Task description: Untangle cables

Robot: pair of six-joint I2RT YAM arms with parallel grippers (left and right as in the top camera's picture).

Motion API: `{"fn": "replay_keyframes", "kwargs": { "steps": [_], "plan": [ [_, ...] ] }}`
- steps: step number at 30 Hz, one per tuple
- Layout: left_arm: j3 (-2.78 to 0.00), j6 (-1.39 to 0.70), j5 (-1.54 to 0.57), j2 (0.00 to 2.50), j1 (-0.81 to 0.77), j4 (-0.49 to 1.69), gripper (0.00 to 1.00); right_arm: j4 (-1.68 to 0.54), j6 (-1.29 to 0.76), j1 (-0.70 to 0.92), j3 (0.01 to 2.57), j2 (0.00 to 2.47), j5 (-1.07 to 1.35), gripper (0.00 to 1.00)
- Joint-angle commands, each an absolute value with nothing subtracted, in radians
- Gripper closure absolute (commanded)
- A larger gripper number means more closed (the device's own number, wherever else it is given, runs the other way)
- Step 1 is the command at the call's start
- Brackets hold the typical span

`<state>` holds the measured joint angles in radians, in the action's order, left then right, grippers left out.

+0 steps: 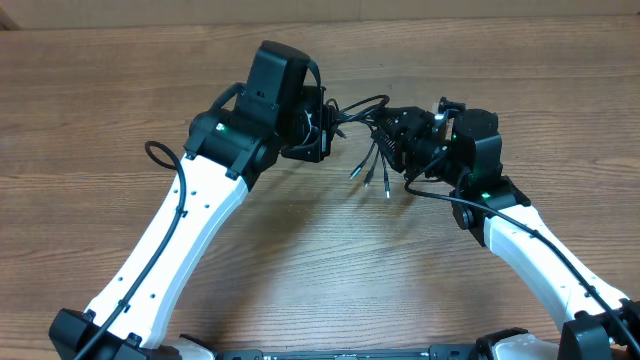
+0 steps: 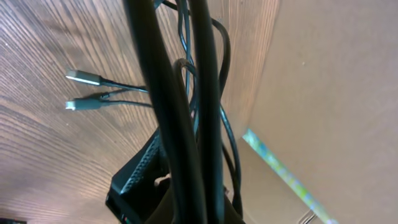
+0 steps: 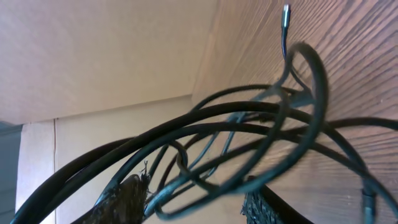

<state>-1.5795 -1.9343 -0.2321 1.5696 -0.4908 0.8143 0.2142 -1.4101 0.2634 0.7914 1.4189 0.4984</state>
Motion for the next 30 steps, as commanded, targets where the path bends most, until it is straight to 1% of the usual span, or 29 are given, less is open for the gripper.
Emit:
{"fn": "replay_keyframes", "kwargs": {
  "steps": [1,5,7,9,11,14,17,24,30],
  "plan": [
    [-1.605,-1.914,-0.263,1.566,-0.511,0.81,0.96,0.218,-1.409,0.265,0.799,1.42,0.439,0.5],
    [-1.605,-1.914,-0.263,1.566,-0.516,0.81,0.96,0.214,-1.409,0.265,0.799,1.42,0.41,0.51],
    [-1.605,-1.914,-0.264,1.566,-0.517,0.808,0.95,0.203,-1.409,0.265,0.799,1.42,0.398,0.53],
    [-1.605,-1.914,-0.264,1.566,-0.518,0.807,0.96,0.179,-1.409,0.265,0.799,1.421,0.385,0.59],
    [-1.605,-1.914,-0.268,1.566,-0.518,0.806,0.96,0.16,-1.407,0.265,0.799,1.422,0.382,0.71],
    [-1.605,-1.914,-0.269,1.566,-0.518,0.804,0.96,0.15,-1.406,0.265,0.799,1.424,0.382,0.85],
    [-1.605,-1.914,-0.271,1.566,-0.518,0.804,0.96,0.15,-1.406,0.265,0.799,1.424,0.387,0.95],
    [-1.605,-1.914,-0.216,1.566,-0.516,0.815,0.95,0.15,-1.406,0.265,0.799,1.424,0.475,0.96],
    [-1.605,-1.914,-0.048,1.566,-0.515,0.861,0.96,0.16,-1.405,0.264,0.799,1.423,0.636,0.96]
  ]
}}
